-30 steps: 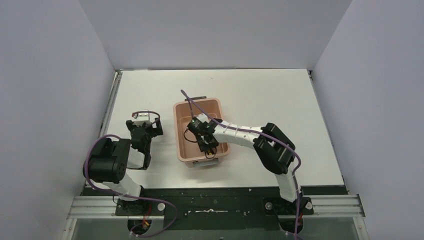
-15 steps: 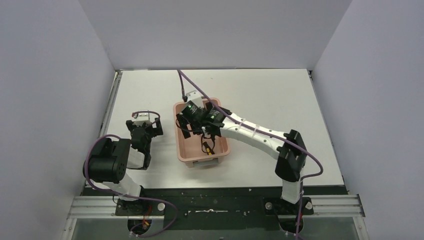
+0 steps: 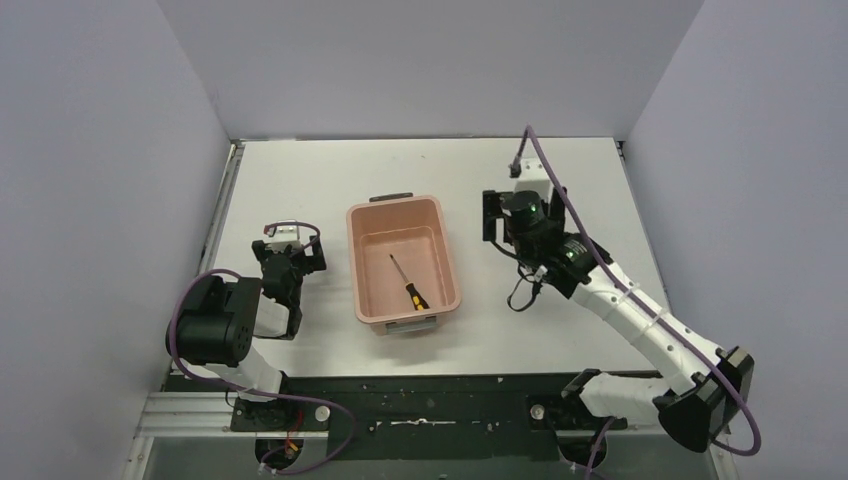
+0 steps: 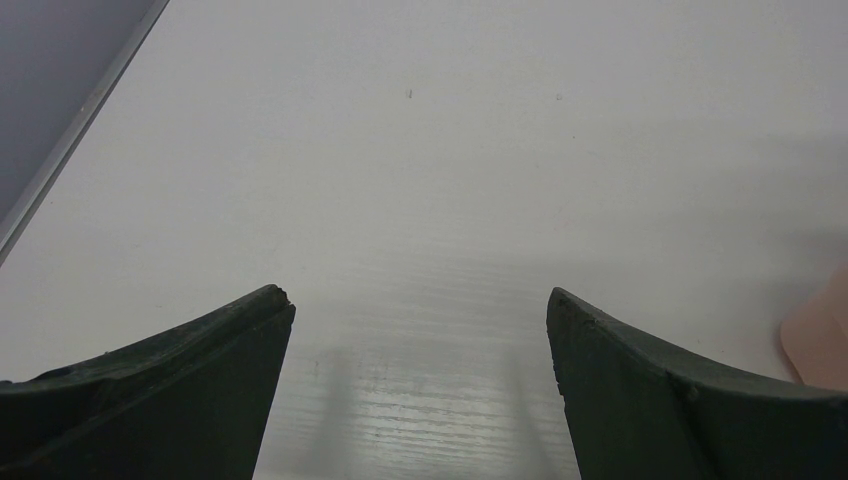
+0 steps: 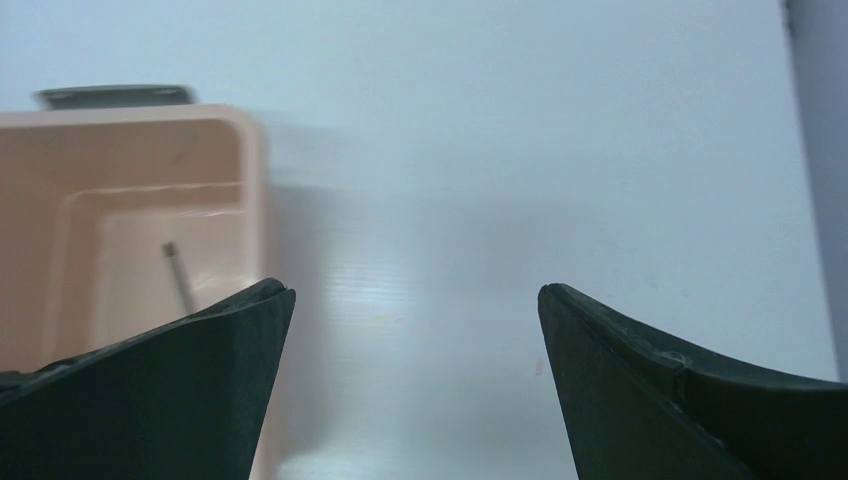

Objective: Put the screwdriver in the bin

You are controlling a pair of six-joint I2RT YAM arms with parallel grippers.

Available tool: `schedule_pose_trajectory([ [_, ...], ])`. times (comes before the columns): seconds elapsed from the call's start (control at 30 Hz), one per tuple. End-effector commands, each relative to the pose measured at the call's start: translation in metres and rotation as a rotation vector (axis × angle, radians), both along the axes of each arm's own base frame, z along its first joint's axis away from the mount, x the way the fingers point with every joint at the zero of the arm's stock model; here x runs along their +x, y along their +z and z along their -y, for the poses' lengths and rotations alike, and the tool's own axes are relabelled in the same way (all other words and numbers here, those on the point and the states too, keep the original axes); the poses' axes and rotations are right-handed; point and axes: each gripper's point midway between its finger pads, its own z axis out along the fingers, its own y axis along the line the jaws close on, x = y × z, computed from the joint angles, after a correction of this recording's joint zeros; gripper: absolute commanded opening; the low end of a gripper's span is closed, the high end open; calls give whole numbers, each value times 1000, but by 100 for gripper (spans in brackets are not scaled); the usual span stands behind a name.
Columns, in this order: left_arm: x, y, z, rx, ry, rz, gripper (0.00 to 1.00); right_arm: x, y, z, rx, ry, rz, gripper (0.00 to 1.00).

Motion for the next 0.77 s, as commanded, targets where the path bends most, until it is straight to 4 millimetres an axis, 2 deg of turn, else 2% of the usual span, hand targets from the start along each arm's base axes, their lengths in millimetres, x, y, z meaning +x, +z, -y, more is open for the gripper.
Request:
schedule_pose_trajectory([
  [0.0,3,10,0,2,-7,35,97,3,-17,48,3,-116,142,100],
  [0.13,3,10,0,3,-7,34,97,-8,-59,83,24,-191,211,100],
  [0.33,4,10,0,3,-7,34,97,-27,-112,107,23,-244,259,100],
  [0.73,4,9,1,3,-10,29,97,-25,-134,107,19,-262,232,100],
])
